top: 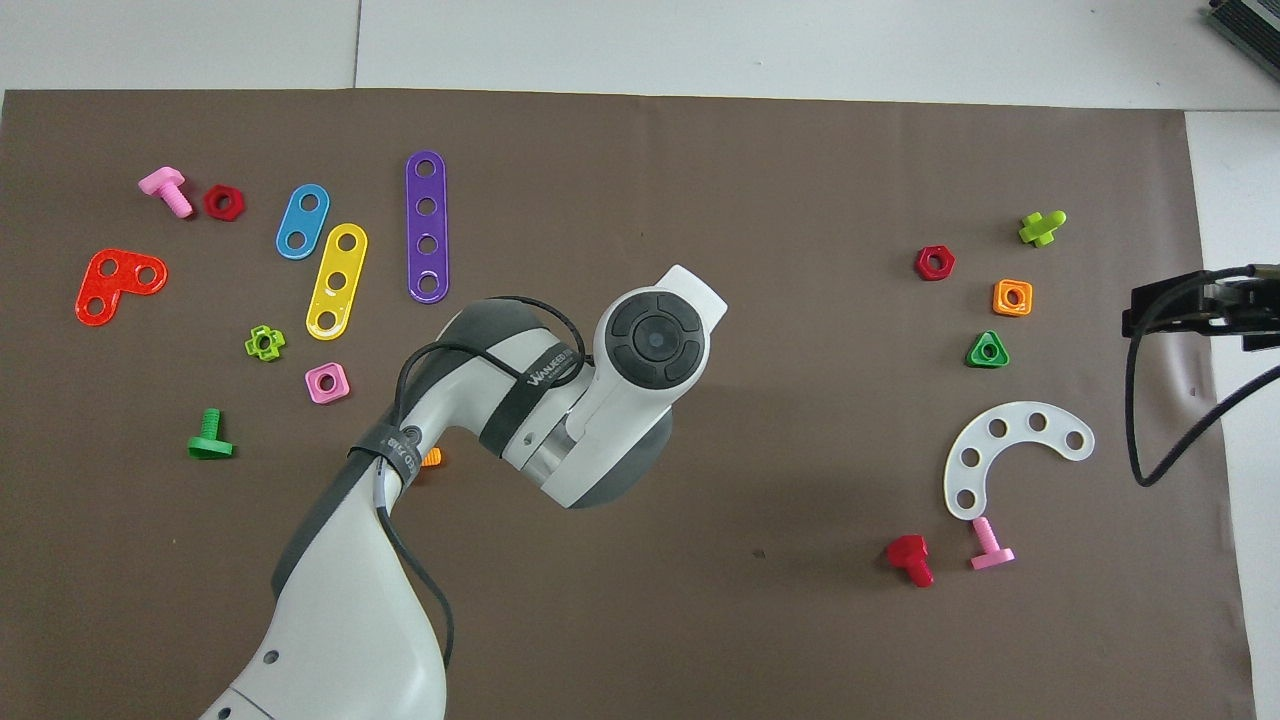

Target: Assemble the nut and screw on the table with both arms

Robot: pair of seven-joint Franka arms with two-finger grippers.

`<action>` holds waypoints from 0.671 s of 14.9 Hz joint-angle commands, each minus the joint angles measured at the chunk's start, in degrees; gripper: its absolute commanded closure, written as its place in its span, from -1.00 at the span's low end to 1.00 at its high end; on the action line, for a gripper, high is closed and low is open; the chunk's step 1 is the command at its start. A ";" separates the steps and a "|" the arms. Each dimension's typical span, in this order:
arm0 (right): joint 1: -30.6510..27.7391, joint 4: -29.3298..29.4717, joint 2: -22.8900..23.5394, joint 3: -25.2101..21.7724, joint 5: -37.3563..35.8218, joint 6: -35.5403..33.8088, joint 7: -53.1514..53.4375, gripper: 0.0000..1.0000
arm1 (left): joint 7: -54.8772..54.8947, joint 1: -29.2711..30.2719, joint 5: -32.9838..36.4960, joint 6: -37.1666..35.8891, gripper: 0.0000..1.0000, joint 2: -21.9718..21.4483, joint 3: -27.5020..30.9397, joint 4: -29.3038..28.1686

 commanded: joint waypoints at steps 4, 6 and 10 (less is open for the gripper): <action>-1.02 -2.06 -1.38 0.21 1.74 1.52 -1.83 -1.00 | -2.81 -0.92 -0.20 1.08 1.00 -1.80 0.68 -3.23; -1.02 -2.15 -1.38 0.21 1.74 1.52 -1.83 -1.00 | -2.90 -0.92 -0.29 2.30 1.00 -1.71 0.68 -3.23; -1.11 -2.15 -1.46 0.21 1.74 1.52 -1.83 -1.00 | -3.34 -1.01 -0.64 3.63 1.00 -1.45 0.60 -3.14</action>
